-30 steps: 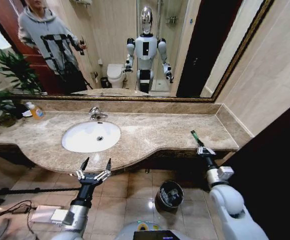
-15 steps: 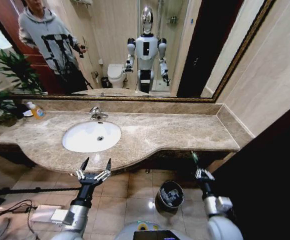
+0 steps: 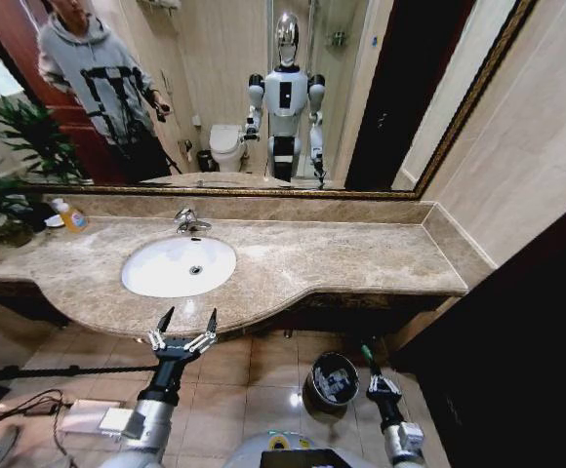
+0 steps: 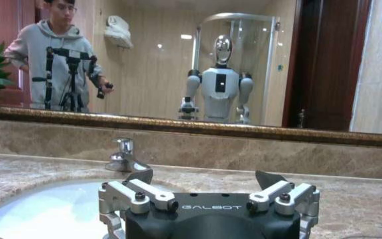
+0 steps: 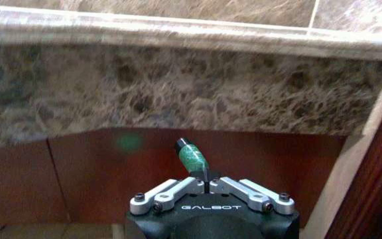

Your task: Pick up the trash from the sink and place it in the trash bin.

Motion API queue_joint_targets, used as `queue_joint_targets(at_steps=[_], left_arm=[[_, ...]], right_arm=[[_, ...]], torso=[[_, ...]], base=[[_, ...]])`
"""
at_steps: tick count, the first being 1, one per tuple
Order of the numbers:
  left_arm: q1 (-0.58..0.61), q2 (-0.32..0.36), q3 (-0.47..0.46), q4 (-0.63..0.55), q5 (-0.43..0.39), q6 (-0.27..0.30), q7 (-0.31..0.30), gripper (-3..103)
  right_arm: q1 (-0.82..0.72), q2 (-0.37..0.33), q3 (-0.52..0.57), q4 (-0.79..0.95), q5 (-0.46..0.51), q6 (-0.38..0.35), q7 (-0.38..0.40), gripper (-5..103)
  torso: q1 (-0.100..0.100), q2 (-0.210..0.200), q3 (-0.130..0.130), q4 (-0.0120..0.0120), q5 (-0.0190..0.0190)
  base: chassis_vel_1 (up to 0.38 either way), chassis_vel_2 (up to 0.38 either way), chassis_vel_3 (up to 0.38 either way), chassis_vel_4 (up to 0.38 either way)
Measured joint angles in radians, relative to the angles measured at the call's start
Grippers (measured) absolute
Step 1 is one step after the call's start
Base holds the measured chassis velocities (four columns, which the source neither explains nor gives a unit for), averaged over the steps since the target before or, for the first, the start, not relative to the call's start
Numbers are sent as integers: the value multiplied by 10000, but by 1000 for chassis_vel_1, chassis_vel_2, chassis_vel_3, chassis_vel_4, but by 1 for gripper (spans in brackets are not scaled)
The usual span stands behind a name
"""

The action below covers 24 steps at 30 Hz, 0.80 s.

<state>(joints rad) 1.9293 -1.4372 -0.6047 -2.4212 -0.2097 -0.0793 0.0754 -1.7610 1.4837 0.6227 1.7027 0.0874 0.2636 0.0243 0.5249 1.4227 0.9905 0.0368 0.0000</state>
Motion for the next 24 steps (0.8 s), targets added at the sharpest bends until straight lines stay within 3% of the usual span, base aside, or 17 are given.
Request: queue_joint_targets(at_steps=[10, 17, 24], left_arm=[[0, 0, 0, 0, 1, 0, 0, 100], [0, 0, 0, 0, 0, 0, -1, 100], [0, -1, 0, 0, 0, 0, 0, 100]], right_arm=[[1613, -79, -190, -2506, -400, -448, -489, 0], [2680, -52, -382, -4110, 37, -910, -709, 0], [3862, 47, -368, -6188, -655, -889, -602, 0]], torso=[[2, 0, 0, 0, 1], [2, 0, 1, 0, 1], [2, 0, 1, 0, -1]], base=[[0, 0, 0, 0], [0, 0, 0, 0], [0, 0, 0, 0]])
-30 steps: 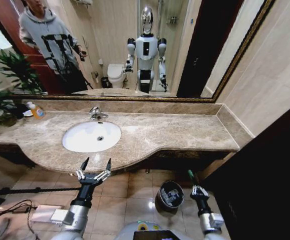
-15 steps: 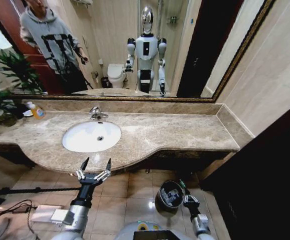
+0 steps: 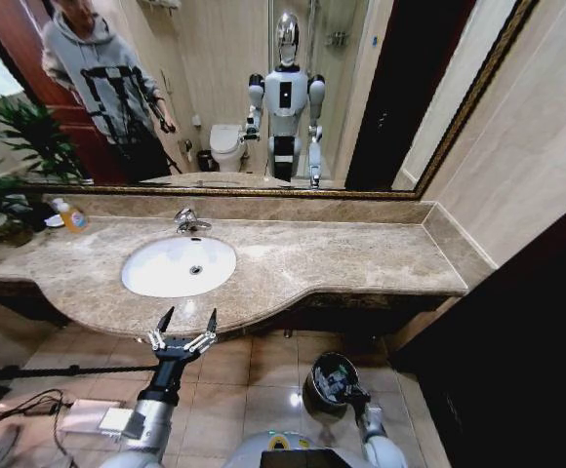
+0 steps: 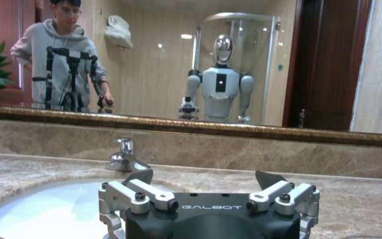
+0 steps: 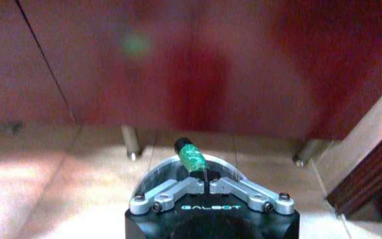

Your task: Pick up the trash from the sink and place it in the trash bin.

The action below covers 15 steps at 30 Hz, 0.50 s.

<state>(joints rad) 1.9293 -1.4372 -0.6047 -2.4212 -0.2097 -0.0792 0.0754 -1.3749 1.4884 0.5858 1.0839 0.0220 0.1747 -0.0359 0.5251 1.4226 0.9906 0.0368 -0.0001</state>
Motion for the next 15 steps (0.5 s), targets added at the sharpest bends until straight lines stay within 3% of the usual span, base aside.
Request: queue_joint_targets(at_steps=[7, 15], left_arm=[[0, 1, 0, 0, 0, 0, 0, 100], [0, 0, 0, 0, 0, 0, 0, 100]], right_arm=[[1327, 138, 160, -2415, -890, 102, -7, 0], [2419, 276, 275, -3964, -1638, 226, -41, 0]], torso=[[0, 0, 0, 0, 1], [0, 0, 0, 1, 0]], base=[[0, 0, 0, 0], [0, 0, 0, 0]])
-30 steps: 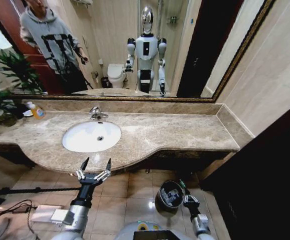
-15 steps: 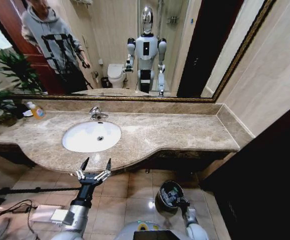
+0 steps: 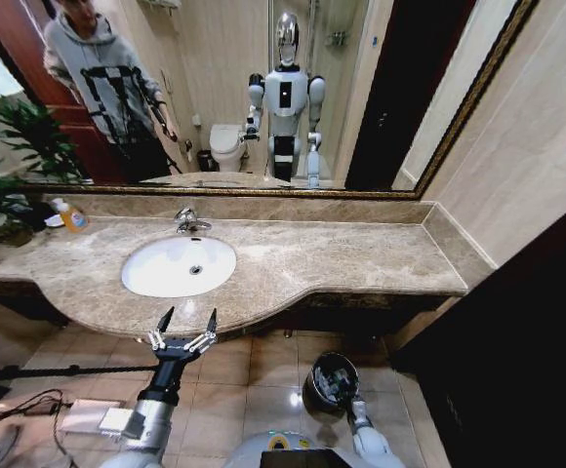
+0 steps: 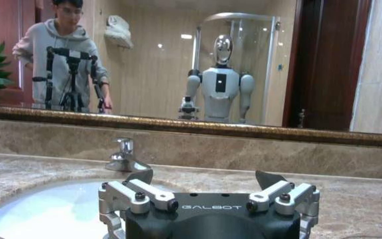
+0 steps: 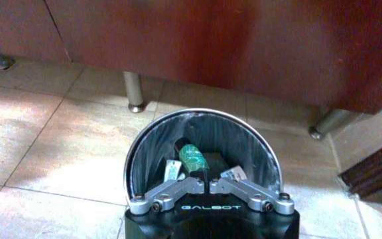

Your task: Pick up the trash from the sink and place it in the trash bin.

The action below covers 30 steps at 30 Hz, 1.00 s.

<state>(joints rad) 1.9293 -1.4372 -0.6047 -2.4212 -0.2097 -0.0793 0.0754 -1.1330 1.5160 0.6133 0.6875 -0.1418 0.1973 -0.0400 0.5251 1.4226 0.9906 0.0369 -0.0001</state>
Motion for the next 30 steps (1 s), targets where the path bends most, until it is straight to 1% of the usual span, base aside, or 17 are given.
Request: queue_joint_targets(at_steps=[2, 4, 7, 8, 10, 18, 19, 20, 21, 23, 24, 25, 26, 29, 30], left_arm=[[0, 1, 0, 0, 0, 0, 0, 100], [0, 0, 0, 0, 0, 0, 1, 100], [0, 0, 0, 0, 0, 0, 1, 100], [0, 0, 0, 0, 0, 0, 1, 100], [-1, 0, 0, 0, 0, 0, 1, 100], [-1, 1, 0, 0, 0, 0, 0, 100], [0, 0, 0, 0, 0, 0, 1, 100], [0, 0, 0, 0, 0, 0, 0, 100], [0, 0, 0, 0, 0, 0, 0, 100], [0, 0, 0, 0, 0, 0, 0, 100], [0, 0, 0, 0, 0, 0, 0, 100], [0, 0, 0, 0, 0, 0, 0, 100], [0, 0, 0, 0, 0, 0, 0, 100], [0, 0, 0, 0, 0, 0, 0, 100], [0, 0, 0, 0, 0, 0, 0, 100]], right_arm=[[428, 28, 13, -684, -203, 54, 16, 0], [516, 28, 15, -836, -242, 76, 23, 0], [1134, 34, 53, -2014, -537, 238, 93, 0], [1134, 34, 53, -2014, -537, 238, 93, 0], [1566, -14, 107, -2806, -949, 425, 169, 0], [2159, -30, 141, -3490, -1071, 248, 176, 0], [2169, -30, 139, -3470, -1104, 200, 173, -3], [2168, -30, 137, -3453, -1120, 168, 168, 1], [2168, -30, 137, -3453, -1120, 168, 168, 1], [2169, -30, 131, -3415, -1155, 129, 159, 12], [2163, -32, 130, -3392, -1163, 116, 152, 12], [2146, -34, 129, -3359, -1165, 114, 142, 17], [2146, -34, 129, -3359, -1165, 114, 142, 17], [1927, -33, 130, -3014, -1138, 72, 50, 33], [1927, -33, 130, -3014, -1138, 72, 50, 33]], torso=[[0, 0, 0, -1, 1], [0, 0, 0, -1, 0], [-1, 0, 0, -1, 1], [-1, 0, 0, -1, 1], [0, 0, 0, -1, 0], [-1, 0, 0, 0, 1], [0, 0, 0, -1, 0], [0, 0, 0, -1, 0], [0, 0, 0, -1, 0], [-1, 0, 0, -1, 1], [-1, 0, 0, -1, 1], [-1, 0, 0, -1, 0], [-1, 0, 0, -1, 0], [-1, 0, 0, -1, 1], [-1, 0, 0, -1, 1]], base=[[0, 0, 0, 0], [0, 0, 0, 0], [0, 0, 0, 0], [0, 0, 0, 0], [0, 0, 0, 0], [0, 0, 0, 0], [0, 0, 0, 0], [0, 0, 0, 0], [0, 0, 0, 0], [0, 0, 0, 0], [0, 0, 0, 0], [0, 0, 0, 0], [0, 0, 0, 0], [0, 0, 0, 0], [0, 0, 0, 0]])
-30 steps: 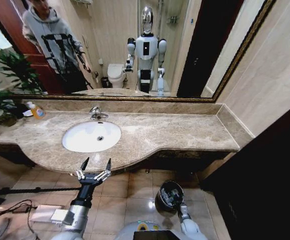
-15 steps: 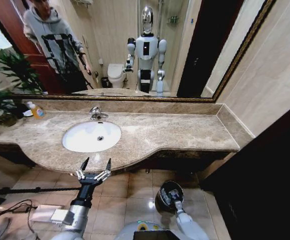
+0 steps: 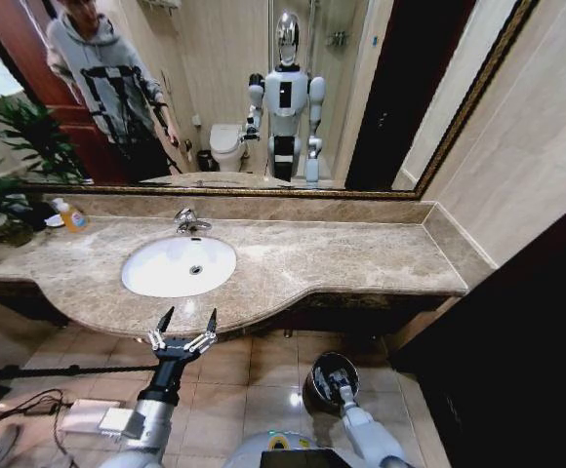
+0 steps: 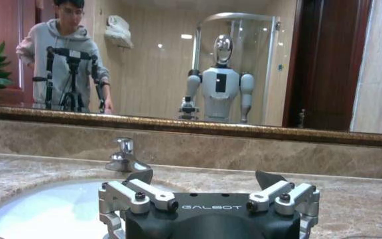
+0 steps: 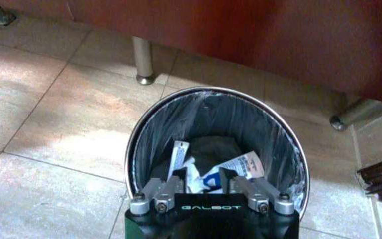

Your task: Pick up the trash from the sink and place it in the trash bin.

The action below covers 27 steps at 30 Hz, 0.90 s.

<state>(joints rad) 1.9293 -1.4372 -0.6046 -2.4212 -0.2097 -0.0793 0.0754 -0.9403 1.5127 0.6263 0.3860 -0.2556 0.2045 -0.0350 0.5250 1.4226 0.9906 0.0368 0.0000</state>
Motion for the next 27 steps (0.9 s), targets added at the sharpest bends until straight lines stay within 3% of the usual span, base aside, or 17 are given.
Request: queue_joint_targets(at_steps=[4, 5, 7, 9, 11, 13, 15, 17, 27], left_arm=[[0, 0, 0, 0, -1, 0, 0, 100], [0, 0, 0, 0, -1, 0, 0, 100], [0, 0, 0, 0, 0, 0, 0, 100], [0, 0, 0, 0, 0, 0, 0, 100], [0, 0, 0, 0, 0, 0, 0, 100], [0, 0, 0, 0, 0, 0, 0, 100], [0, 0, 0, 0, 0, 0, 0, 100], [0, 0, 0, 0, 0, 0, 0, 100], [0, 0, 0, 0, 0, 0, 0, 100]], right_arm=[[-310, 9, -3, 494, 46, -65, -67, 55], [-310, 9, -3, 494, 46, -65, -67, 55], [-410, 12, -3, 629, 56, -58, -67, 65], [-452, 13, -4, 678, 62, -57, -66, 65], [-535, 15, -3, 747, 73, -47, -65, 77], [-547, 15, -3, 754, 75, -41, -65, 77], [-623, 14, 1, 828, 130, -9, -47, 93], [-701, 12, 3, 954, 182, -7, -31, 98], [-1639, -79, -27, 2773, 755, -300, 83, 100]], torso=[[0, 0, 0, 0, 0], [0, 0, 0, 0, 0], [0, 0, 0, 0, 0], [0, 0, 0, 0, 0], [0, 0, 0, 0, 0], [0, 0, 0, 0, 0], [0, 0, 0, 0, 0], [0, 0, -1, 0, 0], [0, 0, 0, 0, 1]], base=[[0, 0, 0, 0], [0, 0, 0, 0], [0, 0, 0, 0], [0, 0, 0, 0], [0, 0, 0, 0], [0, 0, 0, 0], [0, 0, 0, 0], [0, 0, 0, 0], [0, 0, 0, 0]])
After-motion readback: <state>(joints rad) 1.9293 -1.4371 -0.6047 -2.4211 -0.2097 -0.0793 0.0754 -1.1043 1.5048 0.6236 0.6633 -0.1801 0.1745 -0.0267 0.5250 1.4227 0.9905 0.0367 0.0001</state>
